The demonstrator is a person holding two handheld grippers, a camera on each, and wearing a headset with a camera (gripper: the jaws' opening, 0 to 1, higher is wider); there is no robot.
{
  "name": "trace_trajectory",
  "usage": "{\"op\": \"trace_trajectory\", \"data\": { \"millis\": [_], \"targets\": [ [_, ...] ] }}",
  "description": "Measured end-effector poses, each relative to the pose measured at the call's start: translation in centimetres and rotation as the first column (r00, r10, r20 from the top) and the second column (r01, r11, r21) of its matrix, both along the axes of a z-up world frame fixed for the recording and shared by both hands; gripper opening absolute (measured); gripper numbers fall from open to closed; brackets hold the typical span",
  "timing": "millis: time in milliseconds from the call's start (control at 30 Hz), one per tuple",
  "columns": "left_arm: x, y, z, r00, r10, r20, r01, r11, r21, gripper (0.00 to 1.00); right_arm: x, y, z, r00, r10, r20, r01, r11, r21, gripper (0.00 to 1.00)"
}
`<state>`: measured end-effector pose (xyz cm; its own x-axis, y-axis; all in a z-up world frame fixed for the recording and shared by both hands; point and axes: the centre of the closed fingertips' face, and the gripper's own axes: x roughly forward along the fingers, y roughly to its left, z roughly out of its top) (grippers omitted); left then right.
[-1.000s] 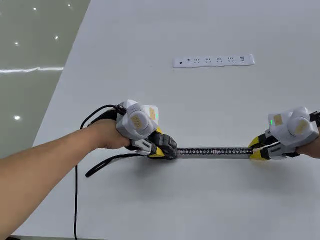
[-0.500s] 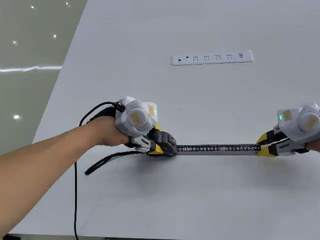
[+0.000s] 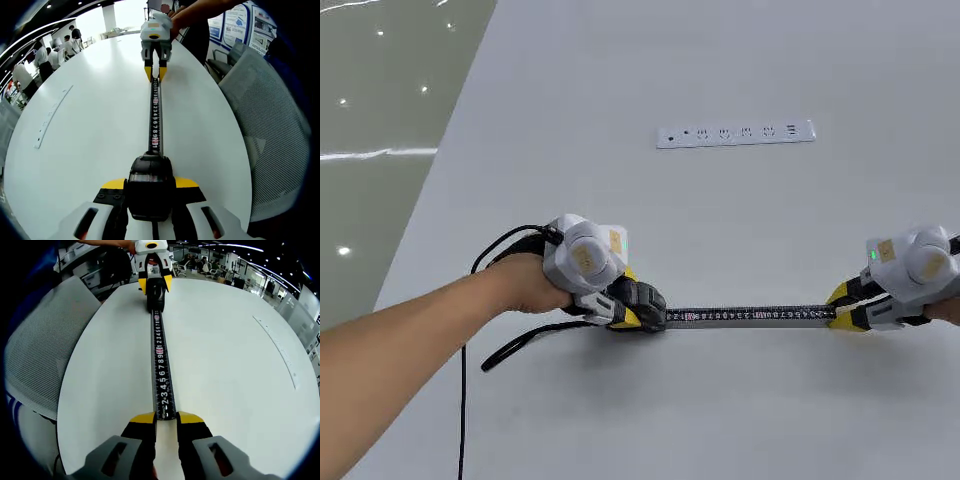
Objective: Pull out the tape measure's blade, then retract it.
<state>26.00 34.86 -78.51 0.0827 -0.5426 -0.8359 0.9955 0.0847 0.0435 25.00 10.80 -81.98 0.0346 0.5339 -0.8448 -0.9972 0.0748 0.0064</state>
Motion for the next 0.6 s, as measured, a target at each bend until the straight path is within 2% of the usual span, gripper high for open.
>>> {"op": "trace_trajectory", "data": {
  "millis": [467, 567, 600],
  "targets": [
    [-0.21, -0.13, -0.19, 1.0, 0.008, 0.005, -0.009, 1.0, 0.018, 0.32, 0.2, 0.05, -0.08, 1.0, 0.01, 0.02, -0.009, 0.999, -0.04, 0.14],
    [-0.12, -0.08, -0.26, 1.0, 0.031, -0.002, -0.031, 1.0, 0.002, 0.33, 0.31, -0.21, -0.2, 1.0, 0.01, 0.018, -0.009, 0.999, -0.047, 0.14],
    [-0.08, -0.12, -0.26, 0.998, 0.054, -0.013, -0.055, 0.998, -0.012, 0.33, 0.43, -0.3, -0.36, 1.0, 0.014, 0.021, -0.013, 0.999, -0.051, 0.14]
  ]
}}
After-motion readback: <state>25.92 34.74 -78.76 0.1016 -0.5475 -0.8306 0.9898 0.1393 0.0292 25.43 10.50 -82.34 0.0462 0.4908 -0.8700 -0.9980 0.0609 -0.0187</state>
